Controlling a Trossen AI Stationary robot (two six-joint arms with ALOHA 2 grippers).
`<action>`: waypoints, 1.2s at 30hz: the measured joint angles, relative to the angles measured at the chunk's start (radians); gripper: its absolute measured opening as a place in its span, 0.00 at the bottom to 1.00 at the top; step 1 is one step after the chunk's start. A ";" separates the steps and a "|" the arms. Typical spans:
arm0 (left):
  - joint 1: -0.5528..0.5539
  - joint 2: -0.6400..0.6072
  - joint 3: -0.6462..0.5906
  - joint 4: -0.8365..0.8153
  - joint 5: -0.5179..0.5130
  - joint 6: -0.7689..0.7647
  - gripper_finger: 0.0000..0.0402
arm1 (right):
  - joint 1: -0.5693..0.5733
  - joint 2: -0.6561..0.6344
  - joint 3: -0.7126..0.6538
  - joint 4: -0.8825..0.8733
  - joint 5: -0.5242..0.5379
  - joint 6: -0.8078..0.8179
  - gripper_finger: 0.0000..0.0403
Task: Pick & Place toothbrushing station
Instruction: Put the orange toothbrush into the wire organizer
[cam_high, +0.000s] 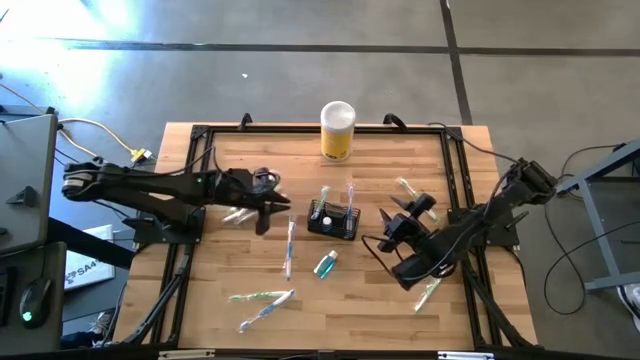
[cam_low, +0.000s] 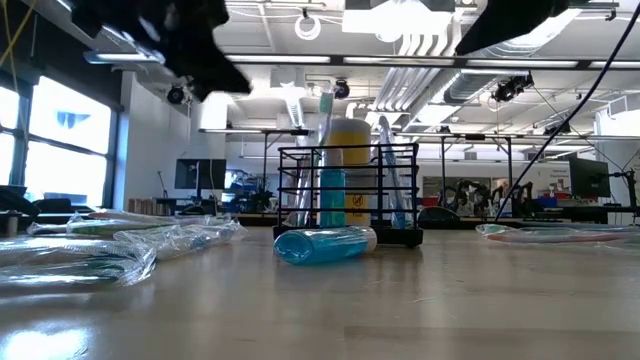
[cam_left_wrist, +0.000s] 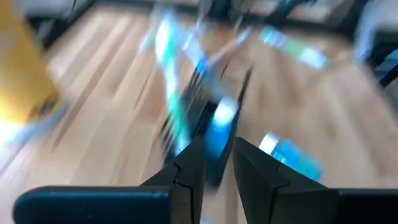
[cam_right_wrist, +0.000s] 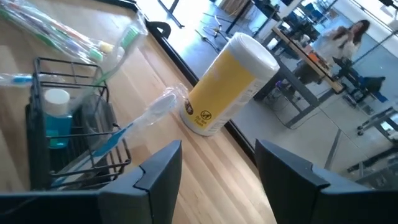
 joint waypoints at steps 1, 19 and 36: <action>0.000 -0.008 0.003 -0.058 -0.027 -0.018 0.19 | -0.008 0.000 -0.011 0.010 -0.002 0.000 0.49; 0.306 0.027 0.020 -0.360 -0.220 -0.138 0.19 | -0.117 0.000 -0.040 0.121 -0.073 -0.069 0.49; 0.479 0.265 0.020 -0.190 -0.036 -0.077 0.19 | -0.114 0.000 -0.040 0.133 -0.122 -0.083 0.49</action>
